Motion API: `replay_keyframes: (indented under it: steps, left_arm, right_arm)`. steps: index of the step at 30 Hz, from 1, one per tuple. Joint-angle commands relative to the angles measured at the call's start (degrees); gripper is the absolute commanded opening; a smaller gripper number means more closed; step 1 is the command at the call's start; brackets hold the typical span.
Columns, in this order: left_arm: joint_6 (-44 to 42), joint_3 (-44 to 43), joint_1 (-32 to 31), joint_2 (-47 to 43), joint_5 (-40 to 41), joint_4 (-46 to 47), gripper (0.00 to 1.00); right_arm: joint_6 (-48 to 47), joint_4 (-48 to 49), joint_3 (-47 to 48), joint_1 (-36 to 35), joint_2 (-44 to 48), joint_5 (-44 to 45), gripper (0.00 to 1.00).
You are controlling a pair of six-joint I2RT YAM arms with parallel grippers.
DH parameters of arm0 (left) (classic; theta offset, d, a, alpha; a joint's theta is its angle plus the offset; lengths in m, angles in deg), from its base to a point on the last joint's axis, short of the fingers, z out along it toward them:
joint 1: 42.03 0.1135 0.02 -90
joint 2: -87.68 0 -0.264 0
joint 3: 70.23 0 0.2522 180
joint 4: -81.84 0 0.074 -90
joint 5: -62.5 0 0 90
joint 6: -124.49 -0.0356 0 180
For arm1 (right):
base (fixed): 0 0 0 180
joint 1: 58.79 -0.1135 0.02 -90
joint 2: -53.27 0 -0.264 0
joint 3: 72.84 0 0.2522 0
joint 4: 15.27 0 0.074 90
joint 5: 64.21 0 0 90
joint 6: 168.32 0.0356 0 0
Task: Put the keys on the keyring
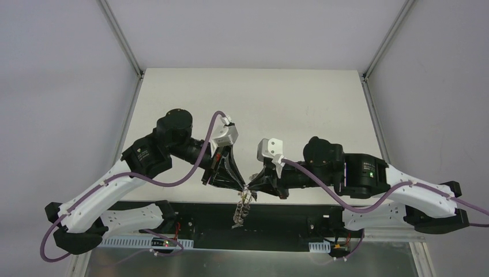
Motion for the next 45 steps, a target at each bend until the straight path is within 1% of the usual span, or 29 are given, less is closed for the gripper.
replay_keyframes:
  steps: [1, 4, 12, 21, 28, 34, 43, 45]
  left_arm:
    - [-2.19, -1.1, -0.57, -2.62, 2.22, 1.95, 0.17]
    - [-2.85, -0.85, -0.57, -2.94, 3.24, 1.95, 0.2]
    - [-3.27, -1.65, -0.56, -1.71, 3.94, 1.9, 0.21]
    - [-3.59, -2.47, -0.52, -1.9, 6.44, 1.95, 0.25]
    - [-3.51, -2.3, -0.53, -2.28, 6.1, 2.94, 0.25]
    - [-3.5, -1.83, -0.57, -2.52, 5.22, 3.84, 0.29]
    - [-2.13, -0.27, -0.53, -2.59, 2.21, 7.29, 0.28]
    - [-1.96, 0.16, -0.51, -2.9, 1.7, 8.03, 0.24]
  right_arm:
    - [1.74, 9.27, -1.19, -0.27, 4.28, 4.62, 0.0]
    - [1.76, 10.62, -1.89, -0.46, 5.25, 5.41, 0.0]
    - [1.47, 11.06, -2.05, -0.64, 5.42, 5.5, 0.0]
    - [1.3, 10.55, -2.46, -0.73, 5.74, 4.96, 0.0]
    - [1.11, 10.22, -3.16, -0.73, 5.55, 5.14, 0.0]
    - [1.17, 9.98, -3.37, -0.8, 5.74, 4.91, 0.0]
    - [1.24, 11.79, -3.55, -0.82, 6.06, 5.14, 0.0]
    - [1.21, 12.23, -3.46, -0.82, 5.96, 5.25, 0.0]
